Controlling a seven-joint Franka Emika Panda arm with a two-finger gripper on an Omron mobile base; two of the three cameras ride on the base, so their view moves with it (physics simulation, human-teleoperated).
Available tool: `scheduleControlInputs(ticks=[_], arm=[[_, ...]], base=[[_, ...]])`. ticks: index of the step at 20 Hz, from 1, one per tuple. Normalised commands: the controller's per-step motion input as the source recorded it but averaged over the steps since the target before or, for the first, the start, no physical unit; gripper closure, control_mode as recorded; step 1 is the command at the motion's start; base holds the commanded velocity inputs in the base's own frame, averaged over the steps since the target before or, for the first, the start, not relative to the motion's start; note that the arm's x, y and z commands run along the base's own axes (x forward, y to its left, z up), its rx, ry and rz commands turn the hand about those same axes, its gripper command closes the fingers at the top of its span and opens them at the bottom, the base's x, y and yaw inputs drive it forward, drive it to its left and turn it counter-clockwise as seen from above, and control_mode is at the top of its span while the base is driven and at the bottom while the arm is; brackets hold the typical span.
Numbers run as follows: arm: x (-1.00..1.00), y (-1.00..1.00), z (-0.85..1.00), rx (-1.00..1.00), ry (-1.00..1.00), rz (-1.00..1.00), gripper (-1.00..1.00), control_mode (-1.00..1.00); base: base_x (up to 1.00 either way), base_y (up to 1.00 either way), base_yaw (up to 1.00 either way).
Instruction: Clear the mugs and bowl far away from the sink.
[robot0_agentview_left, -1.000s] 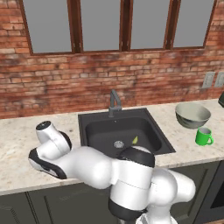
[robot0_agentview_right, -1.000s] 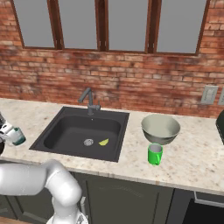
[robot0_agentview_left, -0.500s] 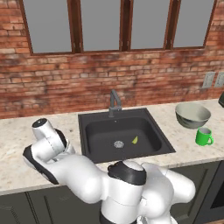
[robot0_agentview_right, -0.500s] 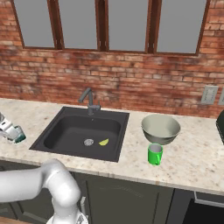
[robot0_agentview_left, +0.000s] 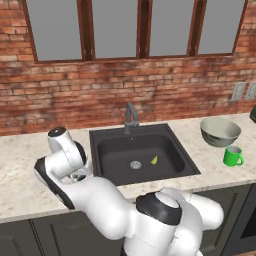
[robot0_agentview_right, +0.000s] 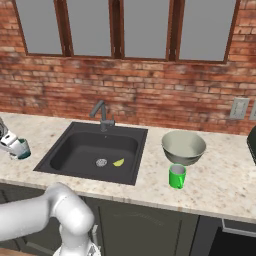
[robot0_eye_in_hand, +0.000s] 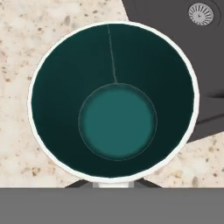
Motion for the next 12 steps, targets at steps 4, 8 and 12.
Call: scheduleControlInputs(ticks=[4, 8, 12], arm=[[-0.43, -0.26, 0.89, 0.22, -0.09, 0.04, 1.00, -1.00], [-0.51, -0.30, 0.70, 0.17, -0.05, 0.01, 1.00, -1.00], [-0.66, -0.10, 0.02, 0.06, -0.06, -0.03, 1.00, -1.00]], base=[[0.00, 0.00, 0.00], [0.00, 0.00, 0.00], [0.00, 0.00, 0.00]])
